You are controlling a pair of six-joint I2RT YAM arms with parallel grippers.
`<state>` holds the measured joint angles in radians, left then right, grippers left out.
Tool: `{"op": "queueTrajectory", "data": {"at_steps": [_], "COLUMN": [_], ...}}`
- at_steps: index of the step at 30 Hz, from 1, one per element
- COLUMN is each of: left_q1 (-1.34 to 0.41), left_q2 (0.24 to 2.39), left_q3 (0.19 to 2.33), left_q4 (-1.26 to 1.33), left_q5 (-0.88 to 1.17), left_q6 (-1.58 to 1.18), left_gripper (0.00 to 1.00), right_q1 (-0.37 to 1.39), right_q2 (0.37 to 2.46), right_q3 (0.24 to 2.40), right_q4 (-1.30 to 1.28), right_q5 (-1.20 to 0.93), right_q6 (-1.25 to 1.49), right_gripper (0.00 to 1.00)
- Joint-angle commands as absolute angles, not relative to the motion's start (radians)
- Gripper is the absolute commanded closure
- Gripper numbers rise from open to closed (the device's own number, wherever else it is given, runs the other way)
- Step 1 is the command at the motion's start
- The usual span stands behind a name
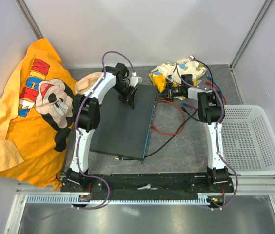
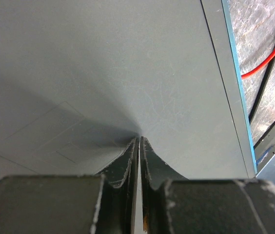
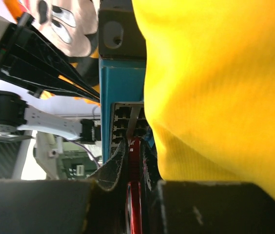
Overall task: Pull the plug from the switch port
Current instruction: Pull the connector from the switch port.
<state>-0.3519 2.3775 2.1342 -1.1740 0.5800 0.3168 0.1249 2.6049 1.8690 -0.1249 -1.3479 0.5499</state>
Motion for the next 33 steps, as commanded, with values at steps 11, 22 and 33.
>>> {"op": "queueTrajectory", "data": {"at_steps": [11,22,33], "left_q1": [-0.356,-0.362,-0.393], "left_q2": [2.444,2.433,2.416], "left_q3": [2.121,2.174,2.143], "left_q4": [-1.172,-1.193,-1.172], "left_q5": [0.525,0.566,0.577], "left_q6": [0.373,0.397,0.403], "left_gripper": [0.88,0.88,0.88], "right_q1": [0.124,0.12,0.098], "right_q2": [2.744,2.723,2.681], "right_q3": [1.726,1.703,1.761], "right_q4": [0.67,0.562,0.046], "right_q5": [-1.416,-1.376,-1.255], "right_q6": [1.141,1.063,0.629], "right_gripper": [1.0,1.0,1.0]}}
